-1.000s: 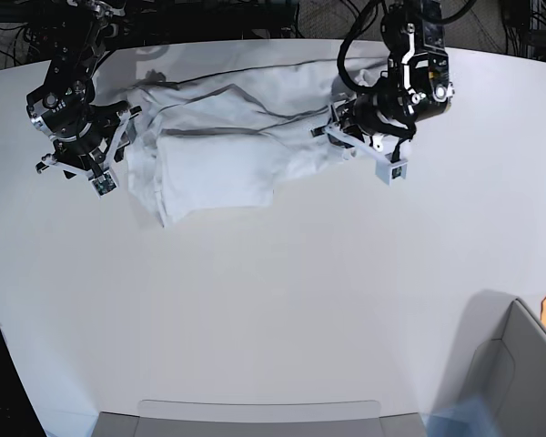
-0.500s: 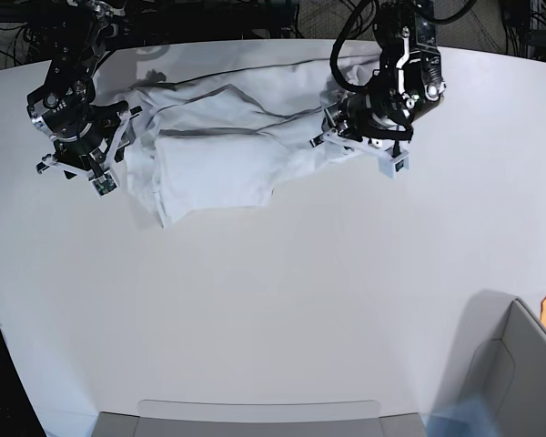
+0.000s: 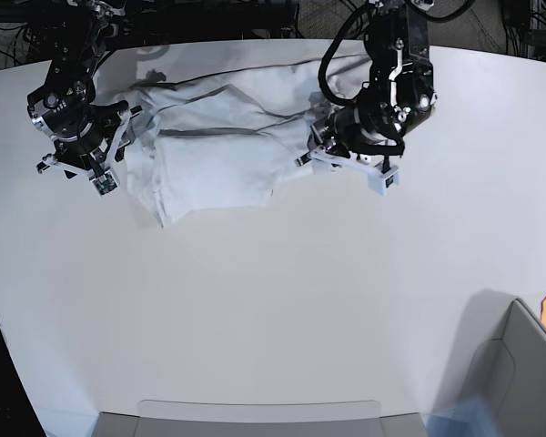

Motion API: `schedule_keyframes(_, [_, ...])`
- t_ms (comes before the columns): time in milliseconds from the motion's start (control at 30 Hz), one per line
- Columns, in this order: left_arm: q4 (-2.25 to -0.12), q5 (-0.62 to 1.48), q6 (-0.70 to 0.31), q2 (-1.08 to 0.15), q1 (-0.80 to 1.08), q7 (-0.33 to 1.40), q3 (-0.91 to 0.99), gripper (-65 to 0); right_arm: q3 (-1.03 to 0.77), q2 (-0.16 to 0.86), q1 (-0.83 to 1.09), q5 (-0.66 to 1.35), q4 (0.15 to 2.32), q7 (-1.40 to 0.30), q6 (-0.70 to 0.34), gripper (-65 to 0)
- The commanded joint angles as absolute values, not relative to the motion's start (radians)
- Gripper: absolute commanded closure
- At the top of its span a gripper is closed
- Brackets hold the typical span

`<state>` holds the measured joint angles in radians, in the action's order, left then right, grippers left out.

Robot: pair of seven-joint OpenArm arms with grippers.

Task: Fold the T-shirt properly
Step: 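Push the strip's end with the left gripper toward the right gripper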

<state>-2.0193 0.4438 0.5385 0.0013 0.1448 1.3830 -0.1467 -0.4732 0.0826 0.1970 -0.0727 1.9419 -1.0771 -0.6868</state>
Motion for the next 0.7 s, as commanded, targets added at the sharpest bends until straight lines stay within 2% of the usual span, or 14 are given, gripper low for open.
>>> schedule_keyframes(0, [-2.035, 0.467, 0.579, 0.004, 0.145, 1.396, -0.15, 0.0, -0.473, 0.091, 0.186, -0.064, 1.956, -1.064, -0.698, -26.0])
schedule_keyframes(167, [-2.034, 0.467, 0.698, 0.004, 0.143, 1.396, -0.159, 0.0, -0.473, 0.091, 0.186, -0.064, 1.956, -1.064, -0.698, -26.0])
schedule_keyframes(267, [-2.034, 0.467, 0.698, 0.001, 0.148, 1.396, -0.194, -0.1, -0.473, 0.091, 0.188, -0.065, 1.956, -1.064, -0.698, -26.0])
schedule_keyframes(367, [-2.034, 0.467, 0.698, -0.001, 0.15, 1.396, -0.245, -3.1, -0.473, 0.091, 0.189, -0.065, 1.956, -1.064, -0.698, -26.0])
schedule_keyframes(667, [-1.995, 0.467, 0.698, -0.001, 0.148, 1.396, -0.269, -3.4, -0.473, 0.091, 0.196, -0.068, 1.956, -1.064, -0.698, -26.0])
